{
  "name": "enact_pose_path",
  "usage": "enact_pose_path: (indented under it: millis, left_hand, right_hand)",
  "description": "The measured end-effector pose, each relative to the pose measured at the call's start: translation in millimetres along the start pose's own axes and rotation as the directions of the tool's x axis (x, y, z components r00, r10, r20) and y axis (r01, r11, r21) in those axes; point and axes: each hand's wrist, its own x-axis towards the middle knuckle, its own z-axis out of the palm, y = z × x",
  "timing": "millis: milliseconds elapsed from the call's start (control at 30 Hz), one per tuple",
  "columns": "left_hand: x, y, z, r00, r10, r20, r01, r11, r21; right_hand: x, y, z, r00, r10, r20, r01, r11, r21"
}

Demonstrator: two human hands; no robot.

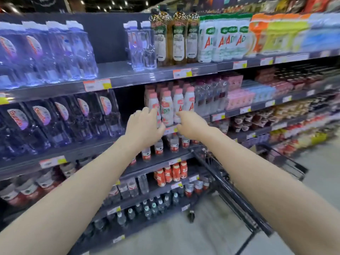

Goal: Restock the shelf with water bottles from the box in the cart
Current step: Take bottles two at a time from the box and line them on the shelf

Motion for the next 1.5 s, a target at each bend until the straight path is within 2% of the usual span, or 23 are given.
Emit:
enact_pose_path:
  millis: [133,267,600,733,900,1133,1400,1500]
  left_hand:
    - [-9,61,18,0.992,0.088,0.085,-0.088,0.996,0.002]
    - [-1,123,32,0.979,0.177,0.103,-0.171,0.983,-0.063]
    - [50,339,107,0.931,0.316,0.183,-0.304,0.948,-0.092]
    - [71,425,151,0.912,0.313,0.265,-0.295,0.950,-0.106]
    - [91,499,211,0.878,0.300,0.372,-0.285,0.954,-0.096]
    - [128,542,297,0.830,0.226,0.510,-0.238,0.970,-0.042]
    - [209,544,397,0.804,0.058,0.592,-0.055,0.998,-0.023]
    - [225,539,432,0.760,-0.003,0.650,-0.002,1.000,0.007]
  right_hand:
    - [-50,63,-2,0.993,0.108,0.048,-0.107,0.994,-0.021]
    - [-91,127,-13,0.979,0.198,0.057,-0.197,0.980,-0.028]
    - [-157,335,-45,0.951,0.302,0.060,-0.300,0.953,-0.046]
    - [-166,430,-49,0.944,0.312,0.107,-0.303,0.948,-0.099]
    - [-171,527,-29,0.930,0.322,0.176,-0.300,0.944,-0.137]
    - [-135,624,1,0.914,0.316,0.255,-0.288,0.947,-0.140]
    - [-42,706,44,0.884,0.268,0.384,-0.224,0.962,-0.157]
    - [-9,731,65,0.867,0.244,0.435,-0.195,0.968,-0.156]
